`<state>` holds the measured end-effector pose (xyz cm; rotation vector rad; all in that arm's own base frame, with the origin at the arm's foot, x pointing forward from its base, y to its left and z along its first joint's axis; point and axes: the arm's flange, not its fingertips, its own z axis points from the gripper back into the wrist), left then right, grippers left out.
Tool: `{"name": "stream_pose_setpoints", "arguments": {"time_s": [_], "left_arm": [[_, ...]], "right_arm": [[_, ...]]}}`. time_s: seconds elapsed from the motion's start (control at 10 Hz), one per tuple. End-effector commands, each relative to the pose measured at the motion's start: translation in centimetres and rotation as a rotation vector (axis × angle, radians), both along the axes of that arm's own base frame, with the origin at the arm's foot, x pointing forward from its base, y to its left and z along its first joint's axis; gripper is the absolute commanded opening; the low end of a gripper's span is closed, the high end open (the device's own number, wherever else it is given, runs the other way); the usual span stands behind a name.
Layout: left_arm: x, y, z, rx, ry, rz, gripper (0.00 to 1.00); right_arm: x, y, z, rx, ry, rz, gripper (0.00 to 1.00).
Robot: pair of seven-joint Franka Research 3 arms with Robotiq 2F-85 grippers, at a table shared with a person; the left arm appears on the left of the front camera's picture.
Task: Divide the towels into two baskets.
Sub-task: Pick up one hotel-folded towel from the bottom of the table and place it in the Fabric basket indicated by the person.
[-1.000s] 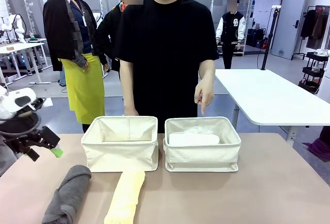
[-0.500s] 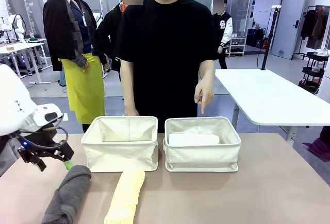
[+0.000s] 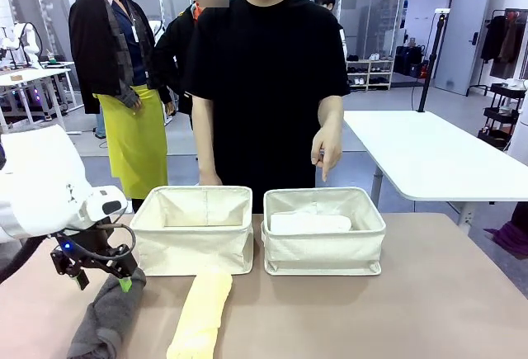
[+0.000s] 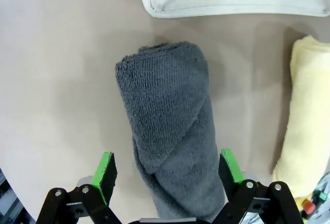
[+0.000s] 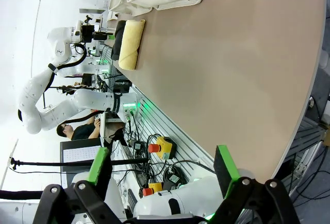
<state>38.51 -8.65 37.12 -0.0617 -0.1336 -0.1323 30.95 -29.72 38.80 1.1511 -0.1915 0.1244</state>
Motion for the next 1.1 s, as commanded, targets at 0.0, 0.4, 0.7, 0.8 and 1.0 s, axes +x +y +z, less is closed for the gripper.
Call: {"name": "stream_pose_setpoints", "arguments": {"time_s": [0.0, 0.4, 0.7, 0.8, 1.0], "left_arm": [[-8.5, 1.6, -6.1, 0.035, -0.062, 0.076, 1.0], [-9.1, 1.5, -8.0, -0.008, -0.005, 0.162, 1.0], [-9.7, 1.6, -8.9, 0.029, -0.001, 0.126, 0.94], [-9.7, 1.6, -8.7, 0.023, -0.006, 0.122, 0.8], [-9.8, 1.5, -7.8, 0.015, -0.008, 0.12, 0.61]], "right_arm": [[-0.3, 0.0, 0.3, -0.014, 0.005, 0.009, 1.0], [-0.3, 0.0, 0.3, -0.014, 0.005, 0.009, 1.0], [-0.3, 0.0, 0.3, -0.014, 0.005, 0.009, 1.0], [-0.3, 0.0, 0.3, -0.014, 0.005, 0.009, 1.0], [-0.3, 0.0, 0.3, -0.014, 0.005, 0.009, 1.0]]}}
